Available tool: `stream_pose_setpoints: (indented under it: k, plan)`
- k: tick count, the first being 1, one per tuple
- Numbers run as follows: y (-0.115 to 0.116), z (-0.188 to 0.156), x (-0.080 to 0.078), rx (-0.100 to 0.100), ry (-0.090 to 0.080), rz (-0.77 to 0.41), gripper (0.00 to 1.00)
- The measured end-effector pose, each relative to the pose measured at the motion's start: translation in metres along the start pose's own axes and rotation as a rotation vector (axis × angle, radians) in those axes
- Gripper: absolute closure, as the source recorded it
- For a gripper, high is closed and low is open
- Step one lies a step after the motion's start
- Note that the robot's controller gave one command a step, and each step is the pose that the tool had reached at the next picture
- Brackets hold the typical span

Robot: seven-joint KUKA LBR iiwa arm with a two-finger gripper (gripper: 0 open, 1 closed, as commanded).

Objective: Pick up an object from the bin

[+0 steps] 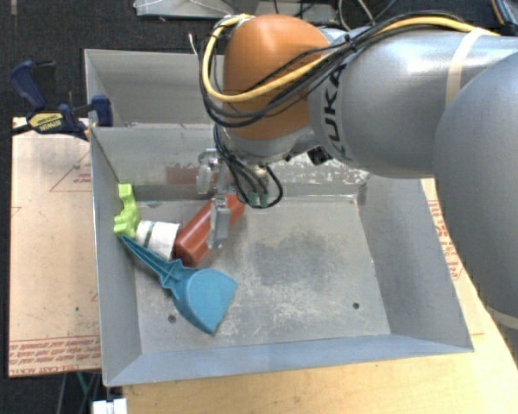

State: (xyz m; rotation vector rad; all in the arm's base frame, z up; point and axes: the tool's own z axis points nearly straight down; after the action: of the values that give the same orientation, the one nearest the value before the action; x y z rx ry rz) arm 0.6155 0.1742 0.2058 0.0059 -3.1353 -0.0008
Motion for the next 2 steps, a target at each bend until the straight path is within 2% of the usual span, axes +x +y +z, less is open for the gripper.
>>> stream_pose_setpoints:
  k: [1, 2]
  plan:
    - [-0.001, -0.005, -0.002, -0.001, -0.008, 0.004, 0.00]
    - [-0.048, 0.102, -0.017, -0.001, -0.011, -0.221, 0.00]
